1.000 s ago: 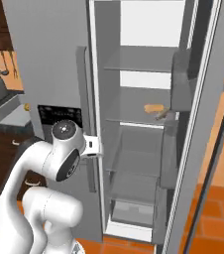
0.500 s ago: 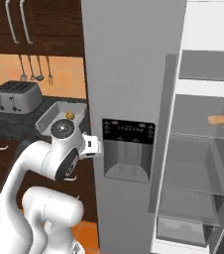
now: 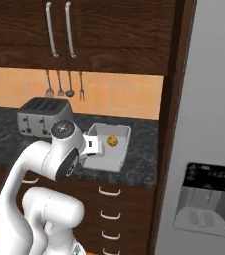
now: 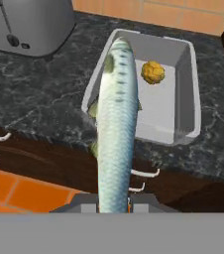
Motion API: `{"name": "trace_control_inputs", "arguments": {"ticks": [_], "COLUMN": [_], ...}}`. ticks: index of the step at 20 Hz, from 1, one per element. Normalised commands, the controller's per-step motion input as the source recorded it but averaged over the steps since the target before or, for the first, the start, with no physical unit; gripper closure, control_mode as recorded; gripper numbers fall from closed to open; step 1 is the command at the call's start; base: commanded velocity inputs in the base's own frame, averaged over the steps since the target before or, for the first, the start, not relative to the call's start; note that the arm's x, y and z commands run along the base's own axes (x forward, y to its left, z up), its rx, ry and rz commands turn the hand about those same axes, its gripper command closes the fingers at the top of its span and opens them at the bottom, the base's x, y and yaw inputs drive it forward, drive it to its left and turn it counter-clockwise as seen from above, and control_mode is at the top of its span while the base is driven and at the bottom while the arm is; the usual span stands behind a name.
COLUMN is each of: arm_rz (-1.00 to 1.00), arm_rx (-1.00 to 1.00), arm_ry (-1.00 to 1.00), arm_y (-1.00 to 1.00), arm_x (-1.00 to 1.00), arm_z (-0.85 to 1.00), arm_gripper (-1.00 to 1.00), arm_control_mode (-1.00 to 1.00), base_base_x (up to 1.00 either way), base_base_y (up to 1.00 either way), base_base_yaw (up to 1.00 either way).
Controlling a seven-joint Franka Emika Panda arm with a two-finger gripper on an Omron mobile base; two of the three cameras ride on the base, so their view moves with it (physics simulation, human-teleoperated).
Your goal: Place one squash and one fish in each tupperware on the nearby counter, to pack two identical lunches.
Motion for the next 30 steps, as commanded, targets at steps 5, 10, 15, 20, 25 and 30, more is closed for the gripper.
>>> {"name": "trace_control_inputs", "arguments": {"ticks": [5, 10, 15, 20, 25, 30], "arm_rz": [-0.01, -0.01, 0.00, 0.00, 0.00, 0.00], "arm_rx": [-0.03, -0.04, 0.00, 0.00, 0.00, 0.00], "arm_ry": [0.00, 0.00, 0.00, 0.08, 0.13, 0.11], "arm_y": [0.00, -0.77, -0.92, -0.17, 0.00, -0.20], "arm_x": [0.06, 0.06, 0.02, 0.53, 0.71, 0.57], "arm_z": [-0.12, -0.57, -0.18, -0.01, -0.13, -0.31], "arm_gripper": [1.00, 1.00, 1.00, 1.00, 1.00, 1.00], "arm_control_mode": [-1.00, -1.00, -1.00, -1.00, -1.00, -1.00], "base_base_x": [0.61, 0.00, 0.00, 0.00, 0.00, 0.00], "base_base_y": [0.66, 0.00, 0.00, 0.00, 0.00, 0.00], "base_base_yaw": [-0.08, 0.00, 0.00, 0.00, 0.00, 0.00]}}
